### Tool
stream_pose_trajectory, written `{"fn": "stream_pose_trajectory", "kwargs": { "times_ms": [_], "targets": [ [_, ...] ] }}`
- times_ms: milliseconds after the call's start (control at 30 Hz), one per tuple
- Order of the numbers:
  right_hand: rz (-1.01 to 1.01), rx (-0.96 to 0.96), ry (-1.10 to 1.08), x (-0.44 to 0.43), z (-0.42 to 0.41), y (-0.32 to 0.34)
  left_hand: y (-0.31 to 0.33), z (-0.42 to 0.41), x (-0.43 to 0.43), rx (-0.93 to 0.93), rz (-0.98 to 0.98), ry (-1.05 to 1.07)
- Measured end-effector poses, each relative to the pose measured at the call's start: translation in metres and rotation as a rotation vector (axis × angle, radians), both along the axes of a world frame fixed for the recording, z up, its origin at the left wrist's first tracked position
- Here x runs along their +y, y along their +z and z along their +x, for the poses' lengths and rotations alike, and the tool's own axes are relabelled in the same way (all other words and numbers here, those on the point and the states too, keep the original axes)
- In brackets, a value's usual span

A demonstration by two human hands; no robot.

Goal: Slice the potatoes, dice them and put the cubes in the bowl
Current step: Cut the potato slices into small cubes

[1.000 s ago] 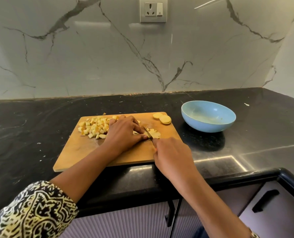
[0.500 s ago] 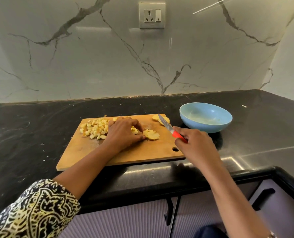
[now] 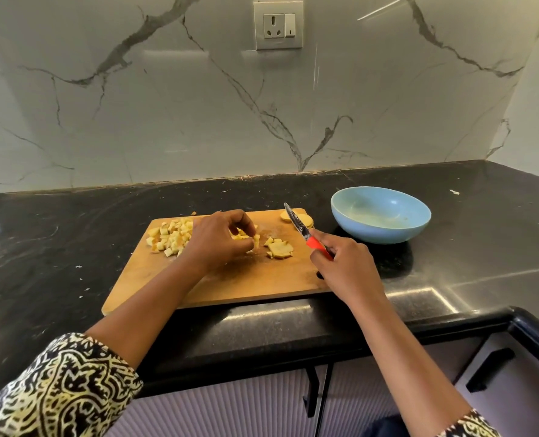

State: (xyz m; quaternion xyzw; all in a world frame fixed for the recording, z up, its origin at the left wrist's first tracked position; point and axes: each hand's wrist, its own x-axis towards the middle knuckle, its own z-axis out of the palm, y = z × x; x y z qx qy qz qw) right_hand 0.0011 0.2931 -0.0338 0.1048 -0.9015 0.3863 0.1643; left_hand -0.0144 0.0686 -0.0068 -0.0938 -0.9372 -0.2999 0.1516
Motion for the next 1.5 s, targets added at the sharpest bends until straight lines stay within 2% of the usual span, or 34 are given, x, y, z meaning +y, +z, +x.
{"fn": "stream_pose_trajectory", "kwargs": {
  "times_ms": [367, 467, 567, 667, 733, 900, 967, 1033, 1100, 1167, 1500],
  "targets": [
    [-0.016, -0.028, -0.015, -0.001, 0.003, 0.002, -0.003, -0.006, -0.007, 0.110, -0.100, 0.005],
    [-0.035, -0.033, -0.020, -0.002, 0.003, 0.002, -0.003, -0.002, -0.003, 0.061, -0.136, -0.176],
    [-0.056, -0.050, -0.025, -0.002, 0.002, 0.001, -0.008, 0.000, 0.013, 0.010, -0.348, -0.331],
    [-0.075, -0.053, -0.026, -0.002, 0.002, 0.000, -0.012, -0.007, 0.018, 0.115, -0.516, -0.232],
    [-0.086, -0.049, -0.027, -0.002, 0.001, -0.001, -0.011, -0.011, 0.010, 0.203, -0.523, -0.125],
    [-0.066, -0.041, -0.031, 0.000, 0.001, 0.000, -0.010, -0.017, -0.011, 0.268, -0.477, 0.147],
    [-0.074, -0.039, -0.034, 0.000, 0.001, -0.001, -0.009, -0.018, -0.010, 0.290, -0.425, 0.092],
    [-0.082, -0.031, -0.055, 0.002, 0.001, 0.000, -0.007, -0.017, 0.001, 0.248, -0.396, -0.106],
    [-0.090, -0.013, -0.088, 0.004, 0.001, 0.000, -0.008, -0.018, 0.019, 0.150, -0.472, -0.313],
    [-0.106, -0.012, -0.105, 0.006, 0.001, 0.000, -0.008, -0.023, 0.032, 0.085, -0.534, -0.398],
    [-0.080, -0.024, -0.104, 0.007, -0.003, -0.002, 0.005, -0.038, -0.004, 0.043, -0.489, -0.190]
  ]
}}
